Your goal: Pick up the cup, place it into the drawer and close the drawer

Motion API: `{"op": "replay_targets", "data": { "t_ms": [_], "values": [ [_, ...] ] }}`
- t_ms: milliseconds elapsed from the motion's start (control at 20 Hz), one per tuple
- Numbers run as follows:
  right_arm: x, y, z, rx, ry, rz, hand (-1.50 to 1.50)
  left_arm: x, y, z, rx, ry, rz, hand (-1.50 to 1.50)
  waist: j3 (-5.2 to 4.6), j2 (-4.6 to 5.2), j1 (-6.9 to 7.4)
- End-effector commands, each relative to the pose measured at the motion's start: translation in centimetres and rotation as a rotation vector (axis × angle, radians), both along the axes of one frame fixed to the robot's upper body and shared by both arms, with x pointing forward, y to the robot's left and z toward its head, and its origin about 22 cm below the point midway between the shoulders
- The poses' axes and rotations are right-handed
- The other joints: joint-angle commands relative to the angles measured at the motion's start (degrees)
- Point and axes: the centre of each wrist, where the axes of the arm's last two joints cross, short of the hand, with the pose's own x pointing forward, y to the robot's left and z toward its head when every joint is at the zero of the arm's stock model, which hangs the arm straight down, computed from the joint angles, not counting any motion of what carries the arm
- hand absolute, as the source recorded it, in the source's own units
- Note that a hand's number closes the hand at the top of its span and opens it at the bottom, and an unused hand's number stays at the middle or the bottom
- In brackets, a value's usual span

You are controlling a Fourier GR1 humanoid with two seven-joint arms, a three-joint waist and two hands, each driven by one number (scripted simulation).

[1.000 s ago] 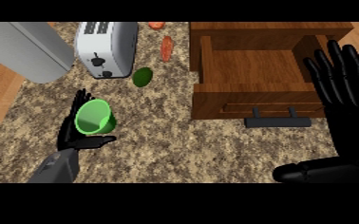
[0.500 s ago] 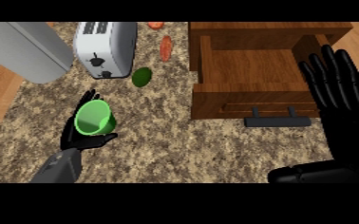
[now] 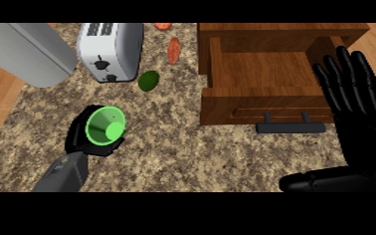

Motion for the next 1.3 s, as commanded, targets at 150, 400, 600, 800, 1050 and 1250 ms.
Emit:
{"op": "replay_targets", "data": {
  "t_ms": [150,400,600,800,1050,1250],
  "values": [
    [0.5,-0.4,0.4,-0.036,-0.005,-0.005,-1.5,-0.8,0.9,0.1,-0.027,-0.166,0.083,1.5,0.08,-0.26,0.78],
    [-1.3,-1.0,0.9,-0.002,0.006,0.011,-1.5,-0.4,-2.7,-0.3,0.0,-0.191,0.188,1.5,0.12,-0.43,0.68],
    [0.3,-1.3,0.1,-0.035,0.019,-0.008,-1.5,1.2,-3.0,1.5,-0.062,-0.285,0.124,1.5,0.13,-0.38,0.95],
    [-0.6,-1.7,0.5,-0.023,0.015,-0.032,-1.5,0.6,-4.7,3.3,-0.041,-0.312,0.024,1.5,0.24,-0.84,1.89],
    [-0.5,-0.6,0.7,-0.019,0.023,-0.033,-1.5,2.8,-7.0,8.6,-0.014,-0.334,-0.073,1.5,0.19,-0.69,1.54],
    [0.3,-2.4,-0.4,-0.008,0.037,-0.035,-1.5,2.9,-8.3,13.7,-0.031,-0.36,-0.094,1.5,0.19,-0.62,1.48]
  ]
}}
